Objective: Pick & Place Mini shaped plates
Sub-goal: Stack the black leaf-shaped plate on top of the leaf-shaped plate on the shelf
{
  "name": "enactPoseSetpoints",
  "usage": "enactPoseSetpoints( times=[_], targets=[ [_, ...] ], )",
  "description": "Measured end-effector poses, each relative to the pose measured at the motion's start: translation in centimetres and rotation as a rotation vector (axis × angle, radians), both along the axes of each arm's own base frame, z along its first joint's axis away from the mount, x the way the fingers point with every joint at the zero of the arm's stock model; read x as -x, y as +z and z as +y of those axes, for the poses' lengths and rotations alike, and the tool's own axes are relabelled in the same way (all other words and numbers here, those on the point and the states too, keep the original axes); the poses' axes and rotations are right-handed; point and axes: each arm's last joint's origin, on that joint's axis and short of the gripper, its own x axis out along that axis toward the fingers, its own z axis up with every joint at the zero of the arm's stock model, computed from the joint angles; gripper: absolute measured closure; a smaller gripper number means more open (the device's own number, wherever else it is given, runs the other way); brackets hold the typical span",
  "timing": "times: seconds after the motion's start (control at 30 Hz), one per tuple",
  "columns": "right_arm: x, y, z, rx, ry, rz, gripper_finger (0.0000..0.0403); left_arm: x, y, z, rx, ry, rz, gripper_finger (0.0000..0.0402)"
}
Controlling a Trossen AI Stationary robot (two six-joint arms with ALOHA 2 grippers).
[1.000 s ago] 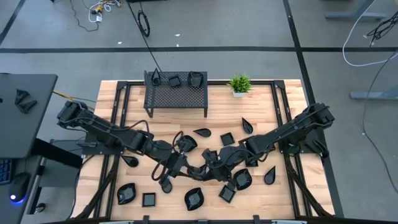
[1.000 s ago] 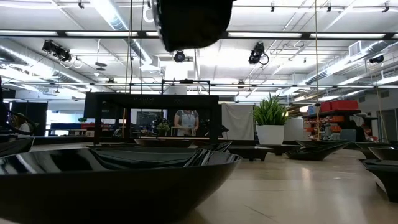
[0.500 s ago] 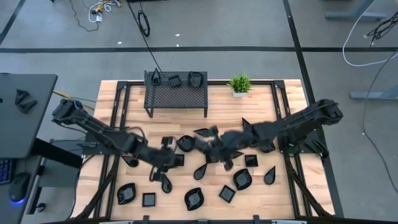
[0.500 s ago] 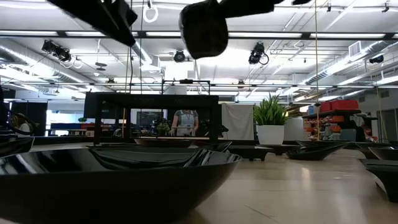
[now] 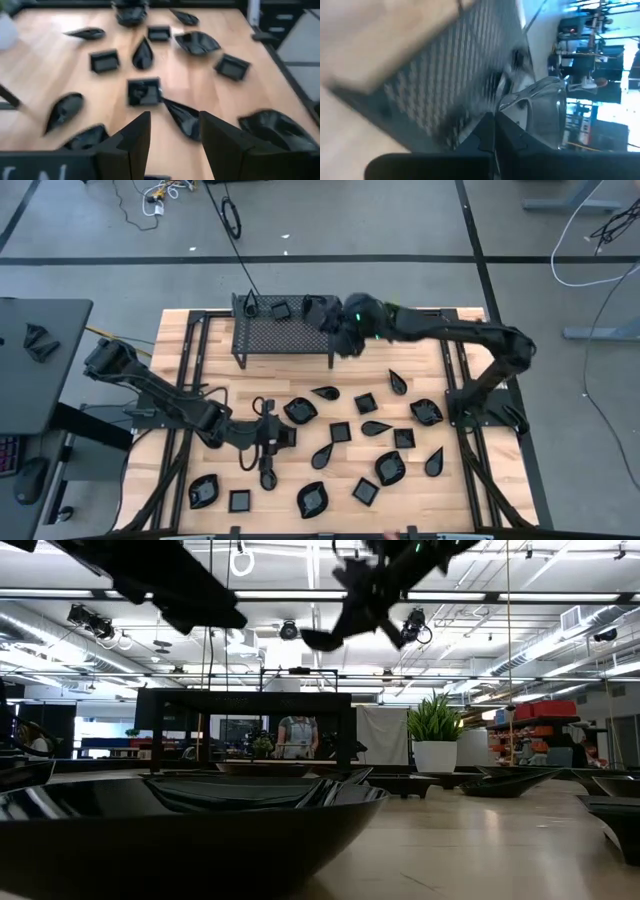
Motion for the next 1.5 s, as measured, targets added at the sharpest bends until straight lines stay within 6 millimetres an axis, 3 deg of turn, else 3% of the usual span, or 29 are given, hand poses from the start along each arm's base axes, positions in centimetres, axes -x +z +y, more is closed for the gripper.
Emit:
enactPoseSetpoints(
  times=[0.13,0.3,0.67,0.97,1.5],
  targets=[
    [-0.1,-2.3,-4.3,0.034,-0.010,0.050,0.0400,-0.3,0.3,0.6,-0.034,0.072,-0.040,0.0229],
    [-0.4,-4.6,-6.8,0.066,0.004,0.104,0.0400,-0.9,0.4,1.9,-0.053,0.123,-0.045,0.0230],
    [-0.5,-5.0,-6.9,0.056,0.054,0.105,0.0391,-2.0,1.1,4.0,-0.096,0.148,-0.110,0.0229],
    [-0.5,-5.0,-7.0,0.042,0.041,0.101,0.0363,-2.1,1.3,4.0,-0.059,0.096,-0.123,0.0229],
    [-0.4,-4.5,-6.5,-0.095,-0.099,0.021,0.0243,-2.0,1.3,3.4,-0.037,0.076,-0.129,0.0229]
  ],
)
